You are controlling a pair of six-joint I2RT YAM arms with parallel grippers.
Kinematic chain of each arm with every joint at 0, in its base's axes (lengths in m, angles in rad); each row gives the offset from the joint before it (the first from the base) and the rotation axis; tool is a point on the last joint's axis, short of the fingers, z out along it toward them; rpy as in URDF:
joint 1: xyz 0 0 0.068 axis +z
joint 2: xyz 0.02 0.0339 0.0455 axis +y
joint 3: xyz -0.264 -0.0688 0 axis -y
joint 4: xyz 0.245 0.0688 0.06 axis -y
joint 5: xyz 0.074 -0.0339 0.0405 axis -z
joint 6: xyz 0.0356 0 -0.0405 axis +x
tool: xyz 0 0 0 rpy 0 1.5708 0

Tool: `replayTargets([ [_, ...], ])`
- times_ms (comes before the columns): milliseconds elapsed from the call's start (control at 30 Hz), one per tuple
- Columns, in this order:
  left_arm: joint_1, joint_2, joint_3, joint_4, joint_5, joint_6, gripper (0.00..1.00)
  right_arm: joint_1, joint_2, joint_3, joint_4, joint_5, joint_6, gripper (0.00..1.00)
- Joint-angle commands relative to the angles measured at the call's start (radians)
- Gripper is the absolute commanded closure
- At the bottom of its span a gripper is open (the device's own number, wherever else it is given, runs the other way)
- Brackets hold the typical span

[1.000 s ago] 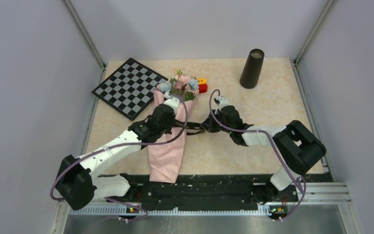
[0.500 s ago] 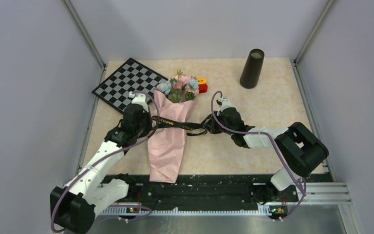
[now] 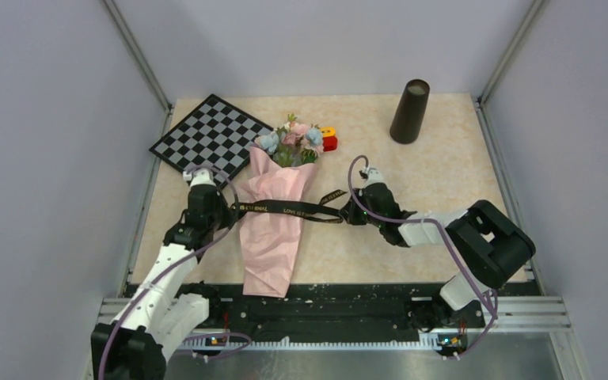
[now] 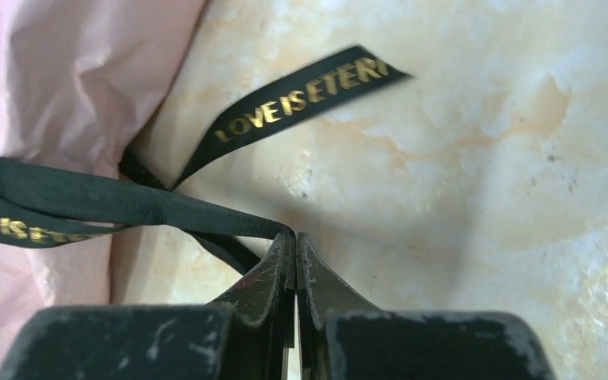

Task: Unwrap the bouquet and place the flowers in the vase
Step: Untie the ribbon from the wrapping paper.

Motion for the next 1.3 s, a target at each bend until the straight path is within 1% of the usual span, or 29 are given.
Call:
replayTargets([
  [0,0.055,-0.041,-0.067,0.071,-0.048,-0.096,1.0,0.01,-0.043,-0.023,0.041,0.037,0.047,1.0],
  [133,0.114,-0.061,-0.127,0.107,-0.042,-0.142,1.0,0.01,-0.05,-0.03,0.038,0.036,0.054,1.0],
  [267,0.191,-0.062,-0.175,0.149,0.037,-0.178,1.0,0.01,-0.073,-0.029,0.026,0.038,0.046,0.99],
  [300,0.22,-0.06,-0.183,0.154,0.048,-0.186,1.0,0.01,-0.082,-0.017,0.008,0.036,0.038,0.89],
  [400,0.286,-0.057,-0.208,0.177,0.082,-0.196,1.0,0.01,-0.131,0.009,-0.03,0.018,-0.001,0.52],
  [433,0.304,-0.055,-0.216,0.187,0.1,-0.199,1.0,0.01,-0.149,0.019,-0.041,0.013,-0.02,0.46],
  [500,0.337,-0.039,-0.229,0.211,0.144,-0.201,1.0,0.01,-0.174,0.063,-0.071,-0.059,-0.083,0.39],
  [633,0.391,0.011,-0.232,0.25,0.238,-0.199,1.0,0.012,-0.163,0.178,-0.112,-0.206,-0.206,0.37],
  [767,0.463,0.049,-0.222,0.272,0.295,-0.2,1.0,0.046,-0.088,0.309,-0.138,-0.345,-0.304,0.37],
  [867,0.512,0.059,-0.216,0.283,0.319,-0.197,1.0,0.117,0.01,0.45,-0.251,-0.338,-0.42,0.37],
  [967,0.553,0.071,-0.205,0.292,0.344,-0.192,1.0,0.167,0.104,0.561,-0.299,-0.334,-0.477,0.38],
  [1133,0.584,0.09,-0.202,0.304,0.364,-0.196,1.0,0.197,0.221,0.668,-0.312,-0.365,-0.517,0.38],
  [1267,0.588,0.084,-0.201,0.292,0.345,-0.182,1.0,0.215,0.293,0.727,-0.346,-0.356,-0.558,0.38],
])
